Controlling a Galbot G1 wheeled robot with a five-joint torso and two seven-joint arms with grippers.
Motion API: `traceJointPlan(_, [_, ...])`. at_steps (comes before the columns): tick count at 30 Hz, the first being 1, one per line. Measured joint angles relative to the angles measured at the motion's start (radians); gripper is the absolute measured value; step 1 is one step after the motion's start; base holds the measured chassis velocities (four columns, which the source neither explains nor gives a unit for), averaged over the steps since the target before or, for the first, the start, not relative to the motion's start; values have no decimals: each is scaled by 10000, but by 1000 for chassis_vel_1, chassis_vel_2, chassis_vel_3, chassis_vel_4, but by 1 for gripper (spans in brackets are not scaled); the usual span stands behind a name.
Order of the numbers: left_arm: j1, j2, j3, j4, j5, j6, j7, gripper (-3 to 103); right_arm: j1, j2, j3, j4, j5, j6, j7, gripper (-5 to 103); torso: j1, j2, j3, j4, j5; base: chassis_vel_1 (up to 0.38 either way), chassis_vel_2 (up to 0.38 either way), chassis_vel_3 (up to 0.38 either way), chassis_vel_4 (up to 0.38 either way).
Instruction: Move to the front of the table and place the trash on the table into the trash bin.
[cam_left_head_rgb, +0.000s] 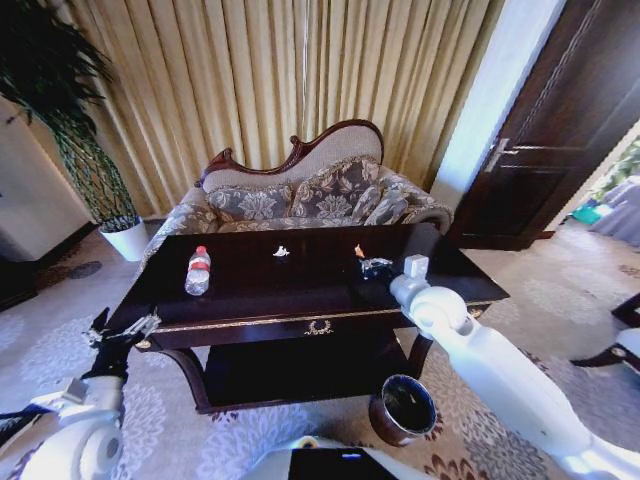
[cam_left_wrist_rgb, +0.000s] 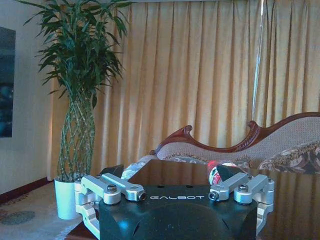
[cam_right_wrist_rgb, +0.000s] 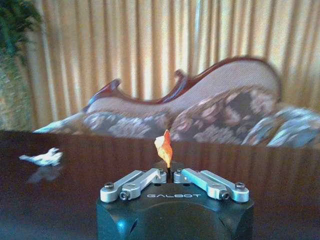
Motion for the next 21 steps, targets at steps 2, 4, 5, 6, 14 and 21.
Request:
traceJointPlan(2, [0,0,0,15,6,-15,24,100,-278,55,287,43,-348,128,-5,2,0,0,0,0,1,0,0,0,0])
traceJointPlan(4, [-17,14,-1,41,7,-43,33,100,-714,119,762,121,-848,252,-6,2,0,0,0,0,0,0,0,0,0])
traceJointPlan(5, [-27,30,-1,53,6,-54,35,100,-896,128,897,141,-984,313,-6,2,0,0,0,0,1,0,0,0,0])
traceJointPlan(6, [-27,30,-1,53,6,-54,35,100,-896,128,897,141,-984,313,-6,2,0,0,0,0,1,0,0,0,0])
traceJointPlan(14, [-104,242,-127,132,-231,-115,43,100,-1825,294,1781,48,-1839,1038,24,2,0,0,0,-2,1,0,0,0,0])
traceJointPlan(21, [-99,252,-206,175,-308,-195,37,100,-2045,565,2346,-306,-2607,1385,58,2,0,0,0,0,0,0,0,0,0])
